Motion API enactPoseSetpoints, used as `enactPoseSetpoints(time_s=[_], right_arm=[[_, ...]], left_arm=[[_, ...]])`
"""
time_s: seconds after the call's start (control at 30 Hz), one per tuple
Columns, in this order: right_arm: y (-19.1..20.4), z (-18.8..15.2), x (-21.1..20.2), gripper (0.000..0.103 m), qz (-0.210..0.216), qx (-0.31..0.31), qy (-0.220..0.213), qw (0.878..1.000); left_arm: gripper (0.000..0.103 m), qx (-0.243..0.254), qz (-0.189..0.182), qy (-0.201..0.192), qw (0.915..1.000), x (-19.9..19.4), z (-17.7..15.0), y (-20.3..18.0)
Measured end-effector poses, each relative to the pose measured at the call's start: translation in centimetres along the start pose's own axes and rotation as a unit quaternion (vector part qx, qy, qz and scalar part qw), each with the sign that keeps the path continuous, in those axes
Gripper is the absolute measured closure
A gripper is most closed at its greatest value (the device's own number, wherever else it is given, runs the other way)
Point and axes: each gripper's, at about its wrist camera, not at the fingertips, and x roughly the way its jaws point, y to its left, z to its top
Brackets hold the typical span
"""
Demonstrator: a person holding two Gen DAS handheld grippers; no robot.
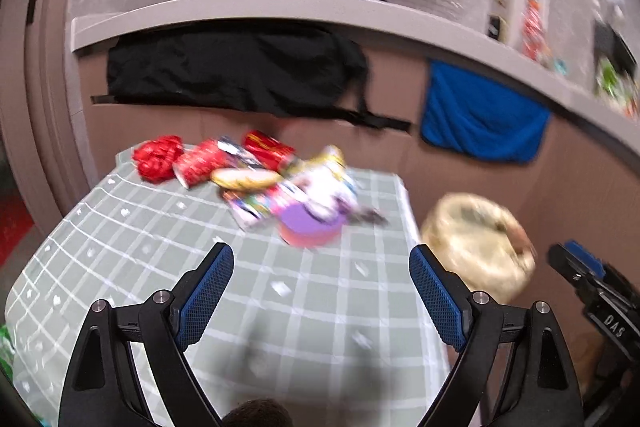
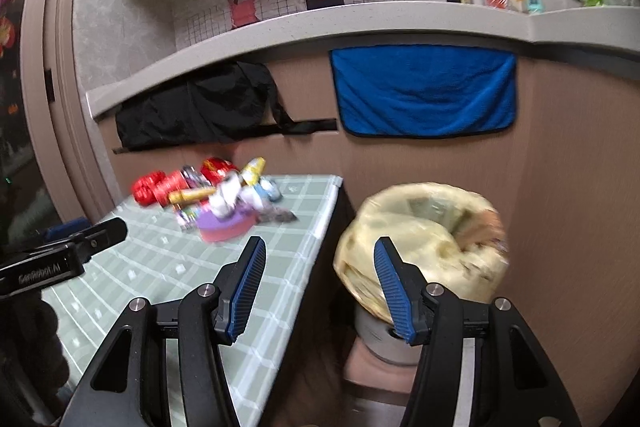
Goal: Collect trash
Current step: 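Grasp the red plastic bag with the left gripper while the right gripper grasps the white tissue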
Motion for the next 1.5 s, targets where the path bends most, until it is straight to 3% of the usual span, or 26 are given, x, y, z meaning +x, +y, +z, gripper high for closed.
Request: enactPoseSetpoints(time_s=[0.13,0.2,0.3,0.4,0.5,0.77,0.87,1.0,1.03,1.1,1.33,1.5], right_arm=[[1.5,2.6,3.9,0.049,0.001,0.0,-0.001,1.0],[2.1,2.9,6.7,0.049,0.006,0.01,0.046,0.999],[3.3,3.3,10.7,0.049,0.014,0.004,0.076,0.997],[5.1,4.4,13.3,0.049,0.018,-0.009,0.052,0.998],[5.7,4.4,15.3,0.049,0.014,-0.007,0.057,0.998],[6.0,4.2,19.5,0.049,-0.008,-0.023,0.096,0.995],[5.7,4.2,20.1,0.049,-0.011,-0.028,0.099,0.995],[5.5,4.1,20.9,0.049,0.002,-0.028,0.104,0.994],[5.6,4.0,21.2,0.049,0.008,-0.029,0.108,0.994],[5.9,4.1,21.5,0.049,0.021,-0.032,0.11,0.993],[6.8,4.5,22.0,0.049,0.087,-0.043,0.13,0.987],[8.6,5.0,22.8,0.049,0.13,-0.043,0.146,0.98]], left_arm=[[0.01,-0.026,0.032,-0.015,0.999,3.3,2.6,6.3],[0.01,-0.043,0.049,0.005,0.9978,6.4,4.0,10.2],[0.01,-0.083,0.058,0.04,0.994,10.6,5.9,15.4],[0.01,-0.122,0.054,0.039,0.9903,14.5,7.9,20.5],[0.01,-0.141,0.061,0.04,0.9874,19.1,10.1,24.7],[0.011,-0.175,0.106,0.108,0.9729,29.6,11.7,31.2],[0.011,-0.21,0.083,0.127,0.9659,31.1,11.0,33.0],[0.022,-0.226,0.067,0.139,0.962,31.2,10.3,32.8],[0.031,-0.226,0.065,0.14,0.9619,30.9,10.2,32.5],[0.039,-0.216,0.064,0.129,0.9658,29.3,10.2,31.5],[0.042,-0.148,0.053,0.049,0.9864,18.6,10.4,24.1],[0.042,-0.12,0.061,0.01,0.9908,12.7,9.4,20.4]])
